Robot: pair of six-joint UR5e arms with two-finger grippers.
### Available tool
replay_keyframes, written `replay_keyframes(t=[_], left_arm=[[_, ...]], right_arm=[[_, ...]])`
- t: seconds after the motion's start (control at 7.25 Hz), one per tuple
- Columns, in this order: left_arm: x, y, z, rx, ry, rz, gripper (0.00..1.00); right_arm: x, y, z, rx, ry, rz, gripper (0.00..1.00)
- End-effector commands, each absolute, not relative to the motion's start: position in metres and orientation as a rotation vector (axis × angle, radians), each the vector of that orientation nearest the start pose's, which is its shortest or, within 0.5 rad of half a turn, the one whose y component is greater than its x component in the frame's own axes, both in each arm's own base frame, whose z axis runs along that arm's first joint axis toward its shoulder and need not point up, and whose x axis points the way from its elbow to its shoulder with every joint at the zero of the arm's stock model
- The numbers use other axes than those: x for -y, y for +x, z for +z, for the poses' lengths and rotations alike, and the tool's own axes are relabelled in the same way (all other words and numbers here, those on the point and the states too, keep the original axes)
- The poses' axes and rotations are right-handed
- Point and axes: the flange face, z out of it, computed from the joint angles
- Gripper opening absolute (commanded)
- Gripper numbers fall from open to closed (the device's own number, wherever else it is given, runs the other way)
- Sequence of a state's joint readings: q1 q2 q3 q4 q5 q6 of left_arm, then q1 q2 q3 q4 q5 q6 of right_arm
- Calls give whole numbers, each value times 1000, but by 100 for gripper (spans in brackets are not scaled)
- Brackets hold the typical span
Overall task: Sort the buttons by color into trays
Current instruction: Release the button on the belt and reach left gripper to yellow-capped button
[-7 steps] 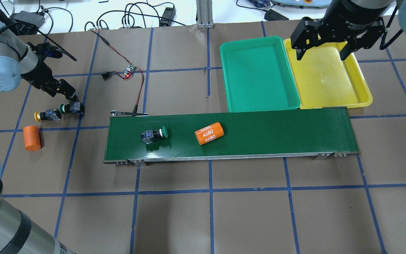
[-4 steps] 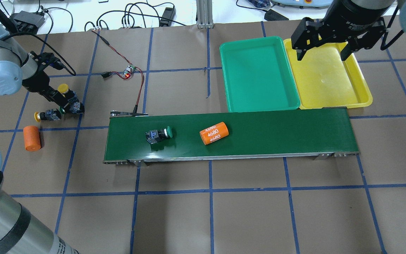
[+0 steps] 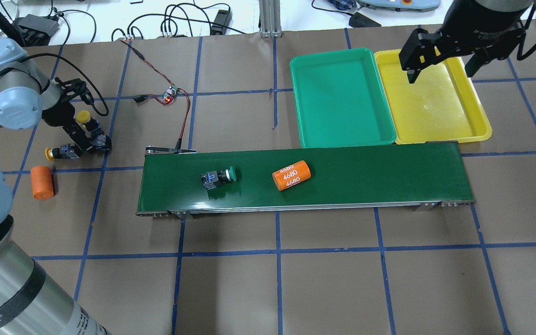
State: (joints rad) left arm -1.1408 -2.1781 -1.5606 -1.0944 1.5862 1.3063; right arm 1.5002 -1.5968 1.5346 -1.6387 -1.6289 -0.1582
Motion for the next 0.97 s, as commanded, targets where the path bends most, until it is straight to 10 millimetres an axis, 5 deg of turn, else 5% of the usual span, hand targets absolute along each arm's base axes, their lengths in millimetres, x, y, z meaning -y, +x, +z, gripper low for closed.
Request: replay_keyframes(t=[0.0,0.28,0.55,0.83], left_arm=[[649,137,173,-2891,1429,152,97],[648,139,167,-2898,1422,157,49],[652,140,180,-2881,1416,143,2],[641,122,211,-2894,1432,185,0]], right_arm=[[505,12,506,-3220,-428,-84,95],[497,-32,456,-3092,-730,9,90],[488,-30,411,-2951,-1138,-16,90],[466,-23,362,-2852,-1488,-99,87]])
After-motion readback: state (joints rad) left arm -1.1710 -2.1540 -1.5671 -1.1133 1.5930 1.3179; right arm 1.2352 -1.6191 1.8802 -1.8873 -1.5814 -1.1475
